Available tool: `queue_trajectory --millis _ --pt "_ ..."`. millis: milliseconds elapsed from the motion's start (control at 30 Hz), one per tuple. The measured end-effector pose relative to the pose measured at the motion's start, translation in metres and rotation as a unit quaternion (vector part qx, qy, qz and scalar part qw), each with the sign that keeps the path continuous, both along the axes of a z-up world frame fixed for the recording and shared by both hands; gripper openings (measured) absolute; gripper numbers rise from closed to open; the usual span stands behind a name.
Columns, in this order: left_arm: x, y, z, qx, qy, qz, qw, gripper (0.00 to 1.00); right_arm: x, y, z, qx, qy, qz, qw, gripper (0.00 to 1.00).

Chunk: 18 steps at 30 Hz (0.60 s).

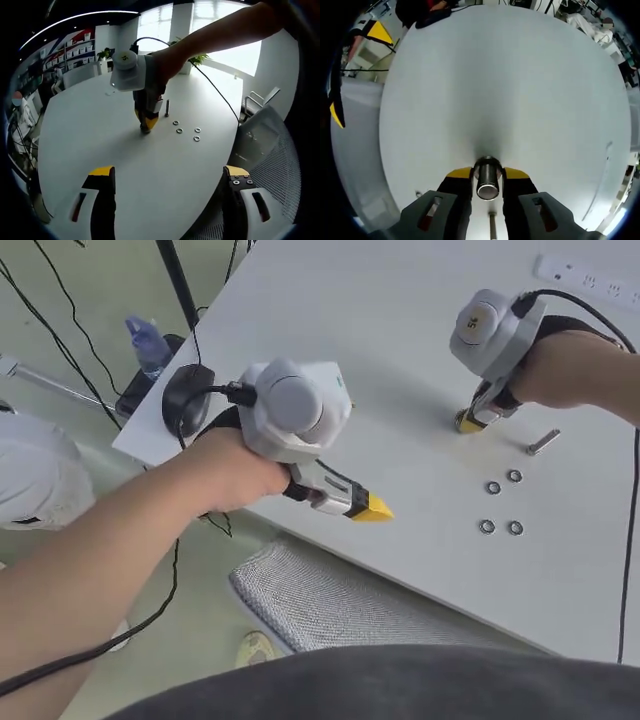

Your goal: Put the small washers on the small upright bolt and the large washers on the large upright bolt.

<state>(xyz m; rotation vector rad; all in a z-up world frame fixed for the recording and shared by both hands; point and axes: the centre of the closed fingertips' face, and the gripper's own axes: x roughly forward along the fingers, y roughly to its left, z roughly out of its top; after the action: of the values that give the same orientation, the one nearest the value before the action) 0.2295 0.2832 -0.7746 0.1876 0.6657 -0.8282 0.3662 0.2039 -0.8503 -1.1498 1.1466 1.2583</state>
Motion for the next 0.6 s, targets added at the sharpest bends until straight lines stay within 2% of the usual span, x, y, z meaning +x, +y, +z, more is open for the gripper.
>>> queue_trajectory --millis 133,433,600 --pt "-0.0015 -0.0019 0.0024 -0.005 -0.01 -0.005 0.9999 0.9 -0.0014 -0.0004 0.0011 0.0 -0.001 0.001 1.0 0.22" --pt "-0.0014 -0.0008 0.0056 -0.015 -0.018 -0.003 0.9997 0.92 -0.0043 -0.0011 0.0035 -0.003 -0.007 0.009 0.9999 0.23" --pt "-0.0016 -0.002 0.0054 -0.017 -0.015 -0.005 0.9997 0.91 -0.0058 -0.0015 0.005 -0.003 -0.007 0.008 0.9999 0.23"
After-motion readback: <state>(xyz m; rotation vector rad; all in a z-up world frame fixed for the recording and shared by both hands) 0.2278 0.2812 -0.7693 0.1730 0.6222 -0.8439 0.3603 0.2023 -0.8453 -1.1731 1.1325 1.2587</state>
